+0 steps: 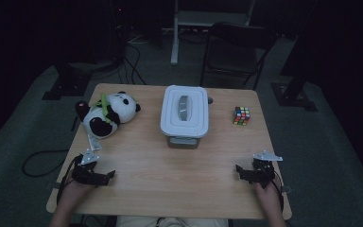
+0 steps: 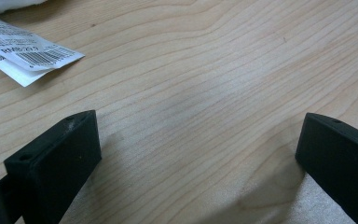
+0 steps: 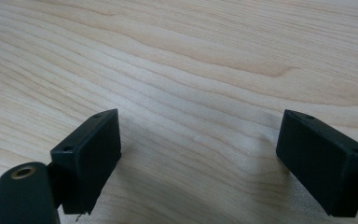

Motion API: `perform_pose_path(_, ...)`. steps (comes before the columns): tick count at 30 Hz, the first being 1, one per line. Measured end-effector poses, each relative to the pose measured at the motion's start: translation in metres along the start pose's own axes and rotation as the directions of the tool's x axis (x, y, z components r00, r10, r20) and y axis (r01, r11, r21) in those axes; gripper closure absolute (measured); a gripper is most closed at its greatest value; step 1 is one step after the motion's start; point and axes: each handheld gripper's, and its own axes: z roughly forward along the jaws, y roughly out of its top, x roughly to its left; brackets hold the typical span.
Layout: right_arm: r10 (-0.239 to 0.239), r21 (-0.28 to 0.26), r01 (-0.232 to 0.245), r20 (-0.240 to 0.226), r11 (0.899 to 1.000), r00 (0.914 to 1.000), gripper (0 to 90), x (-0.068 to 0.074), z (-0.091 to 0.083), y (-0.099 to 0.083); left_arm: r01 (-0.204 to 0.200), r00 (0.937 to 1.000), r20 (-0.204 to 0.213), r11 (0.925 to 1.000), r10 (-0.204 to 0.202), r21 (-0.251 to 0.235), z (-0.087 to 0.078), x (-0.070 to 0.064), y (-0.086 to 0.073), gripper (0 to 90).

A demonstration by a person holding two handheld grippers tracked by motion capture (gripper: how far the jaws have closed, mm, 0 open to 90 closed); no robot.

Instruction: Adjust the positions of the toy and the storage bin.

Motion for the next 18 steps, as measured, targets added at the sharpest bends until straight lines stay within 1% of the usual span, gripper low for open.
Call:
perform_pose_path(2,-0.004,0.003,0.004,0.005,1.0,1.0,13.5,0.0006,0.0001,0.0001,0.002,1.0,-0.004,1.0,-0.002,0.002,-0.0003,-0.0005,-0.0001,0.6)
perform_pose_path(7,-0.006,0.003,0.006,0.007,1.0,1.0,13.6,0.001,0.0004,0.0002,0.029,0.9992,-0.027,0.9996,-0.029,0.002,-0.0014,-0.0037,-0.0012,0.6)
perform_pose_path(18,-0.01,0.007,0.01,0.011,1.0,0.9999,13.4,0.0015,0.0004,0.0004,0.038,0.9986,-0.037,0.9993,-0.038,0.001,-0.0015,-0.0058,-0.0014,0.6)
